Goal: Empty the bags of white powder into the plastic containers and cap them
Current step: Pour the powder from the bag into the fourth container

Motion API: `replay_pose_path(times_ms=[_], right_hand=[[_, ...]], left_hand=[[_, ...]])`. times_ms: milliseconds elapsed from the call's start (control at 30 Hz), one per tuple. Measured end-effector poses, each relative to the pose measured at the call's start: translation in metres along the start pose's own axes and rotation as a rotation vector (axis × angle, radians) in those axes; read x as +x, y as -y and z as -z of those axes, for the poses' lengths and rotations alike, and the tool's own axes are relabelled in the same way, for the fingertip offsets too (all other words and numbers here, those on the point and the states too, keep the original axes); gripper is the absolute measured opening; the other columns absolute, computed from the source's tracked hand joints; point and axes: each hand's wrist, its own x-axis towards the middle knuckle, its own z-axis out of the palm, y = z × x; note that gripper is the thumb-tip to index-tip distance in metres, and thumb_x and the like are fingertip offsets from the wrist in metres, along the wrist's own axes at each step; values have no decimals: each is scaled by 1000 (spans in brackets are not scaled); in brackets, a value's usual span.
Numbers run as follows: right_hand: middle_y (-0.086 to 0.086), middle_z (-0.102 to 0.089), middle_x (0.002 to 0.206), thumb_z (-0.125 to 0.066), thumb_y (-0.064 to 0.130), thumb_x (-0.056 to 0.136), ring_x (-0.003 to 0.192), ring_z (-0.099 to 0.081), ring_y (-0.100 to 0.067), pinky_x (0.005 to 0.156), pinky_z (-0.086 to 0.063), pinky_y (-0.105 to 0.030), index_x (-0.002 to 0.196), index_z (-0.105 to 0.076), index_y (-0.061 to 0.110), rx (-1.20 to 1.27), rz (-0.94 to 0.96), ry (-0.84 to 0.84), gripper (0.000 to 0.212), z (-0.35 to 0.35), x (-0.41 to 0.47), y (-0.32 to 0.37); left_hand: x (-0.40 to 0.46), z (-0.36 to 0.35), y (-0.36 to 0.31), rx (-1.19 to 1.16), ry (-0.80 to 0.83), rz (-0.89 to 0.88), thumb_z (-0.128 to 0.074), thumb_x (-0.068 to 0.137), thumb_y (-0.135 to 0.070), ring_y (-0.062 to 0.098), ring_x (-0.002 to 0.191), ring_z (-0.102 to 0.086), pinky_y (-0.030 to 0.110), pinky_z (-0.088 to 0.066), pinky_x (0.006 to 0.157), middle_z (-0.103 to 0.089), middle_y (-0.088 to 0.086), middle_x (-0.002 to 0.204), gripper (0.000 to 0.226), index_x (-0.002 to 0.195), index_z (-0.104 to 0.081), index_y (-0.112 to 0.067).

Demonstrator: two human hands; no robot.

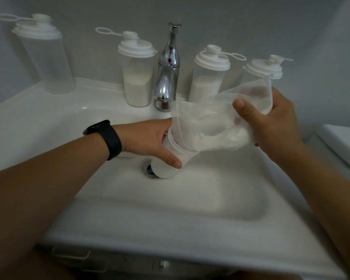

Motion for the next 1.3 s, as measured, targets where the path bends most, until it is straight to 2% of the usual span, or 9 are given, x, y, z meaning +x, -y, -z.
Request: replay_pose_path(times_ms=[300, 500, 767, 900, 1100, 1200, 1300], right_hand=[[22, -72, 79, -73, 42, 88, 68, -68, 0, 52, -45, -9, 101, -66, 34, 7, 16, -6, 17, 0, 0, 0], [20, -73, 77, -72, 44, 87, 66, -68, -2, 51, -45, -10, 101, -65, 34, -11, 17, 8, 18, 0, -1, 1], [19, -73, 77, -72, 41, 89, 64, -68, -3, 51, -46, -10, 103, -65, 33, -17, 33, -3, 17, 0, -1, -1], [19, -73, 79, -73, 42, 89, 66, -68, -2, 52, -46, -10, 103, -65, 33, -18, 23, 7, 18, 0, -1, -2], [19, -73, 78, -72, 43, 88, 66, -68, -2, 51, -45, -10, 103, -66, 34, -21, 19, -7, 18, 0, 1, -1], [19, -72, 76, -73, 40, 88, 63, -67, -3, 50, -45, -10, 101, -65, 34, -3, 28, -14, 16, 0, 0, -1], [17, -72, 75, -72, 42, 87, 62, -67, -3, 49, -45, -10, 102, -66, 33, 1, 13, -1, 18, 0, 0, -1]], left_hand=[[-1, 0, -4, 20, -6, 12, -90, 63, -44, -5, 125, -57, 33, -45, 114, -60, -25, 135, 93, 142, -40, -42], [-1, 0, -1, 21, -1, 0, -93, 68, -39, -2, 126, -57, 35, -45, 114, -61, -23, 136, 92, 145, -42, -38], [0, 0, 0, 13, 2, -2, -96, 62, -49, -4, 125, -57, 35, -46, 114, -61, -27, 134, 97, 142, -42, -42], [1, 0, 1, 26, -2, -12, -90, 58, -57, -1, 126, -57, 38, -46, 114, -61, -26, 135, 100, 145, -42, -39], [1, 0, 1, 30, 2, -3, -91, 59, -57, -3, 126, -57, 37, -46, 114, -61, -26, 135, 102, 146, -42, -39], [1, 0, 2, 17, 2, 2, -96, 62, -49, -3, 125, -58, 37, -46, 114, -61, -26, 135, 101, 147, -42, -37], [1, -1, 2, 21, -1, -1, -93, 60, -53, 0, 127, -57, 39, -46, 114, -61, -24, 136, 101, 147, -42, -38]])
